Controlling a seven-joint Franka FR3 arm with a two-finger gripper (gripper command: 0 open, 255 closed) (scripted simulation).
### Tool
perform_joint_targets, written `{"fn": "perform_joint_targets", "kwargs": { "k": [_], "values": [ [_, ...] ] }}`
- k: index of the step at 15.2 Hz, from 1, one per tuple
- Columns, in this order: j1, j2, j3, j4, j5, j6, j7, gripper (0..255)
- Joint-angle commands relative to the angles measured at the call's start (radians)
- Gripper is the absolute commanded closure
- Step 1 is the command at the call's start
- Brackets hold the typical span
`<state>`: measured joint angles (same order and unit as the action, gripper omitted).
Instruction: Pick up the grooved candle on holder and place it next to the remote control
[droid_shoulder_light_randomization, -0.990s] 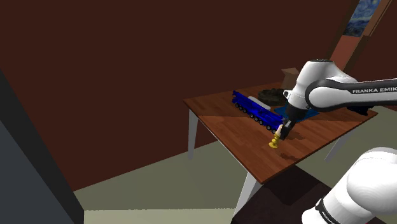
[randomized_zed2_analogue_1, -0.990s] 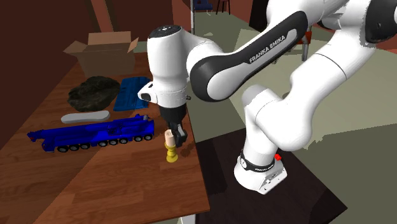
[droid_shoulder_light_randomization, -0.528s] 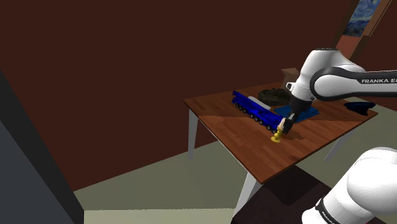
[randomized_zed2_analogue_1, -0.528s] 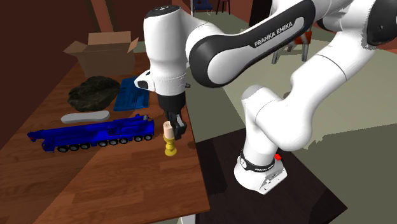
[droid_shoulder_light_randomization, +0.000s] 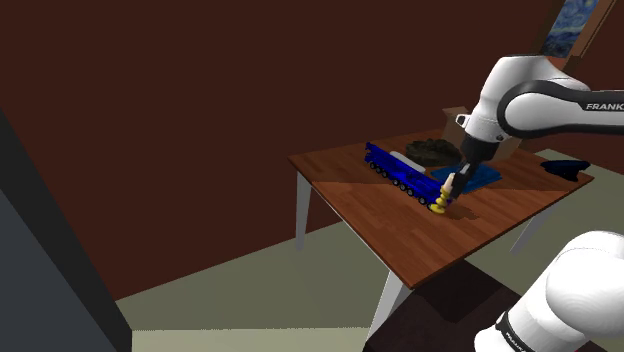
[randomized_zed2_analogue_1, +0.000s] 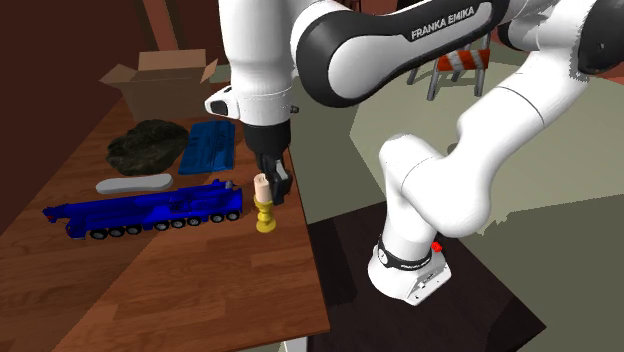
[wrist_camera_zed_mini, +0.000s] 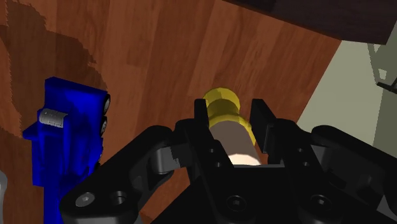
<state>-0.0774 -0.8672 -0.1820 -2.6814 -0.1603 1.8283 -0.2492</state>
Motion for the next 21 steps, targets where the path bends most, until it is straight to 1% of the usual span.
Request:
{"fn": "perform_joint_targets", "kwargs": {
  "k": [1,12,13,17,21],
  "values": [
    [0.001,0.002,0.002,0.028,0.003,-0.027,-0.003,255],
    [0.009,0.013,0.019,0.181,0.020,-0.169,-0.008,255],
    [0.009,0.013,0.019,0.182,0.020,-0.169,-0.008,255],
    [0.001,0.147,-0.056,0.269,-0.014,-0.115,-0.078,255],
    [0.001,0.287,-0.129,0.374,-0.027,-0.072,-0.150,255]
  ]
}}
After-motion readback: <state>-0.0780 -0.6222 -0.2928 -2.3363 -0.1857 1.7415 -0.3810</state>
